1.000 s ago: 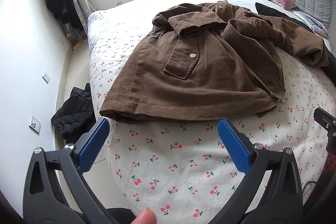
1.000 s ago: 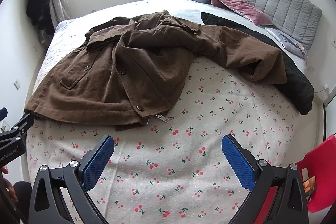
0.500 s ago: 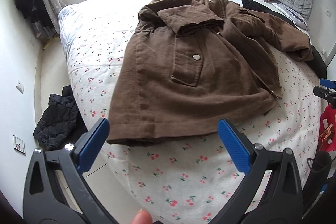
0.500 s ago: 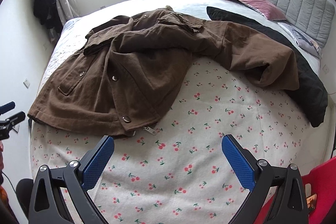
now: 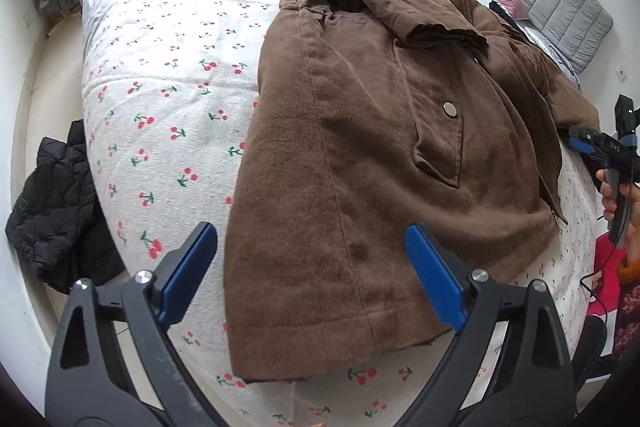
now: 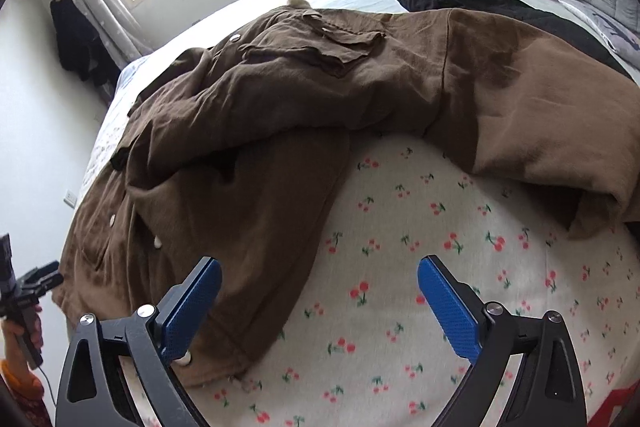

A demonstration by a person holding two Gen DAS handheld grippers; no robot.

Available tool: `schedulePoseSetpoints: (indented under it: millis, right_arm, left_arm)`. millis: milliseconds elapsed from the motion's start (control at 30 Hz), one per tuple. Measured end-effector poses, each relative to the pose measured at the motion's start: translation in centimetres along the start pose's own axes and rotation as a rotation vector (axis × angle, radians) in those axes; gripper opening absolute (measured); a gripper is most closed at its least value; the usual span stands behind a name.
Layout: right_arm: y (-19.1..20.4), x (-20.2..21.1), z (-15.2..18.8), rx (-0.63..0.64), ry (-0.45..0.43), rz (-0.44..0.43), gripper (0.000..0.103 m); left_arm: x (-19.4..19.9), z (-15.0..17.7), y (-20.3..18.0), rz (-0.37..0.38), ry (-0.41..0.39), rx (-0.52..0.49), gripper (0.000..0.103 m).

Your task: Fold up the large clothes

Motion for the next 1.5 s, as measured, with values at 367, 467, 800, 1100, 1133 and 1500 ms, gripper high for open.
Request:
schedulePoseSetpoints:
  millis: [367,467,800,1100,1133,1500]
  right_arm:
    - [1.9,-8.2,-3.7,-0.203,0.015,-0.225,0.025]
    - [3.0,-5.9,-3.3,-0.182,-0.022,-0.228,0.014]
    - [5.9,18.3,-0.1,-0.077,-0.245,-0.344,0.012]
    - [-0.2,31.5,2.2,-0.11,-0.344,-0.114,0.031]
    - [-1.5,31.2,2.5,-0.125,-0.347,-0.09,0.034]
    - [-12.5,21.8,7.6,-0.144,-0.174,0.13,0.069]
  left_arm:
    - [-1.1,-1.1,-1.9,0.107,-0.046,0.02,0.023]
    - [0.1,-2.1,-2.8,0.115,-0.091,0.037,0.013]
    - [14.0,-6.3,-7.2,0.291,-0.355,0.076,0.011]
    - [13.9,-0.2,-5.3,0.105,-0.177,0.043,0.028]
    - [13.6,1.1,-4.4,0.057,-0.162,0.041,0.032]
    - [11.7,8.0,-3.9,0.046,-0.063,-0.014,0.075]
Point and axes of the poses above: each gripper's, at about its wrist camera, not at the fingertips, and x roughly against the way its jaws point, y to its left, z to its underside, the point moved 9 cm from there along -x, roughly the way its jaws point, and after that the axes turned 12 degrees about -x, right-handed, at the moved point
